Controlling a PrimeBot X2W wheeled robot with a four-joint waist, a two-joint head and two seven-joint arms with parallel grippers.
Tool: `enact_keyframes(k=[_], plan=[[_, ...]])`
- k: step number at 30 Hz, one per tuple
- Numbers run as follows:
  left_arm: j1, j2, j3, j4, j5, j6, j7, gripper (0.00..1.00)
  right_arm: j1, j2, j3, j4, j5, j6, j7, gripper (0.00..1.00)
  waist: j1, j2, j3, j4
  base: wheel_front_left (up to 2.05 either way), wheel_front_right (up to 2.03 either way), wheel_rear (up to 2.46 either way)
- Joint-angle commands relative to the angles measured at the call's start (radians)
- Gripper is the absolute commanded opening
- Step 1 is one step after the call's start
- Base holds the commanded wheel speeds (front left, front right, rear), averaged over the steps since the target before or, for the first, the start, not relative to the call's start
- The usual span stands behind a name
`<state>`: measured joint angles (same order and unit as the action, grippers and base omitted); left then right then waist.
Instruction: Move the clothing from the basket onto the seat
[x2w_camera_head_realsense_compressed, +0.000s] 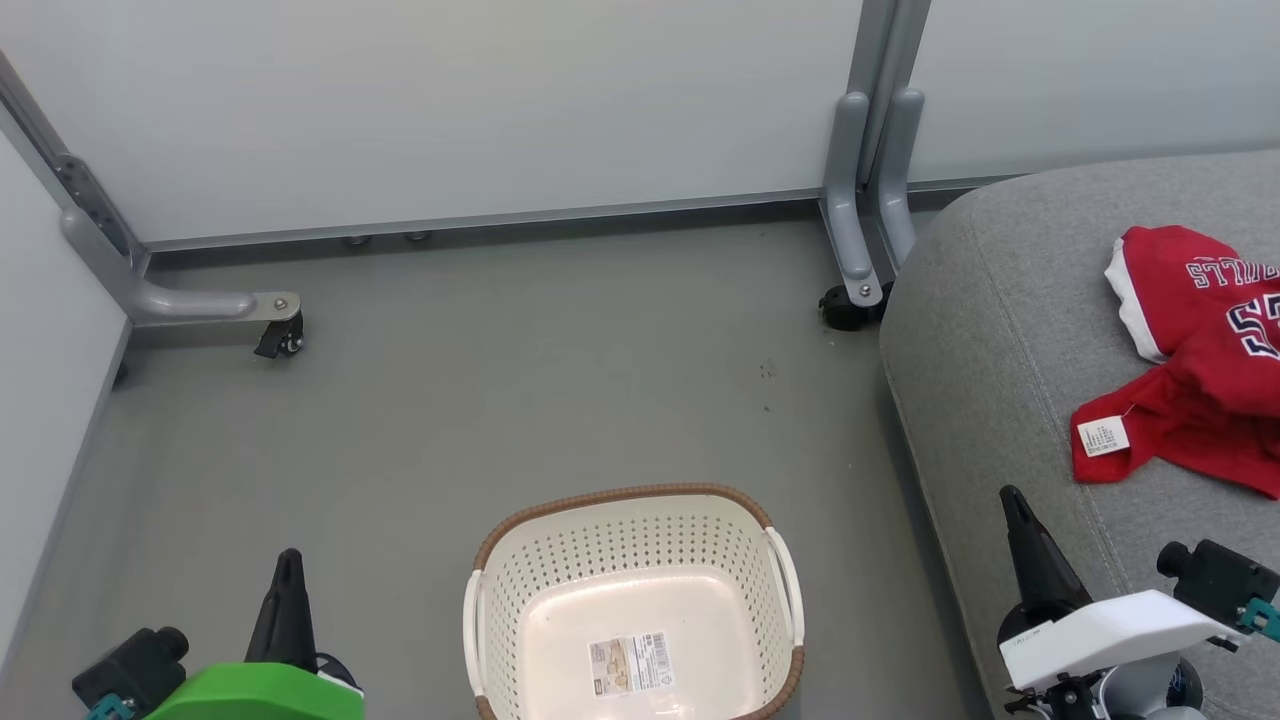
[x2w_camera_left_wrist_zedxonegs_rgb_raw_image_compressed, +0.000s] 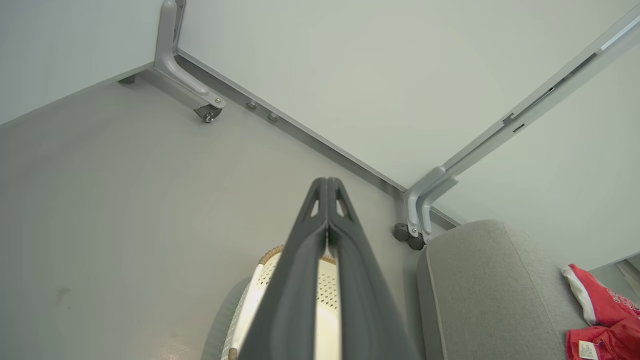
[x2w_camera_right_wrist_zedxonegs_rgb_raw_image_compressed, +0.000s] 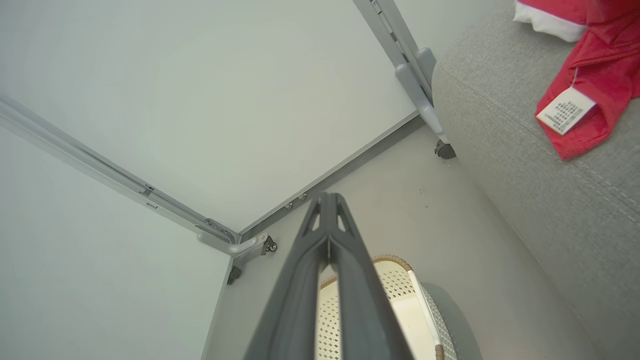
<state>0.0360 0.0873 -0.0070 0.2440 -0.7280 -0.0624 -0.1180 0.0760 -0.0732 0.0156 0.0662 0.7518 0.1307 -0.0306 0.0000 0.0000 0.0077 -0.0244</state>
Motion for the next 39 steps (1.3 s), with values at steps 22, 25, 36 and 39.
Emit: enact_keyframes(k=[22,25,36,39], plan=[[-0.07,-0.01,0.044,-0.008,-0.297,-0.027,0.077,0.0,-0.076,-0.013,-0.023,0.05,0.307,0.0,0.031,0.0,0.0,0.0,-0.001,0.006,0.0,0.0,0.0],[-0.075,-0.012,0.049,-0.008,-0.331,-0.029,0.086,0.0,-0.081,-0.014,-0.026,0.058,0.342,0.0,0.035,0.0,0.0,0.0,-0.001,0.007,0.0,0.0,0.0],[-0.09,-0.017,0.064,-0.006,-0.443,-0.038,0.117,0.0,-0.103,-0.014,-0.036,0.082,0.456,0.0,0.049,0.0,0.0,0.0,-0.002,0.009,0.0,0.0,0.0],[-0.096,-0.019,0.068,-0.006,-0.472,-0.04,0.125,0.0,-0.11,-0.014,-0.039,0.088,0.486,0.0,0.053,0.0,0.0,0.0,-0.002,0.01,0.0,0.0,0.0]])
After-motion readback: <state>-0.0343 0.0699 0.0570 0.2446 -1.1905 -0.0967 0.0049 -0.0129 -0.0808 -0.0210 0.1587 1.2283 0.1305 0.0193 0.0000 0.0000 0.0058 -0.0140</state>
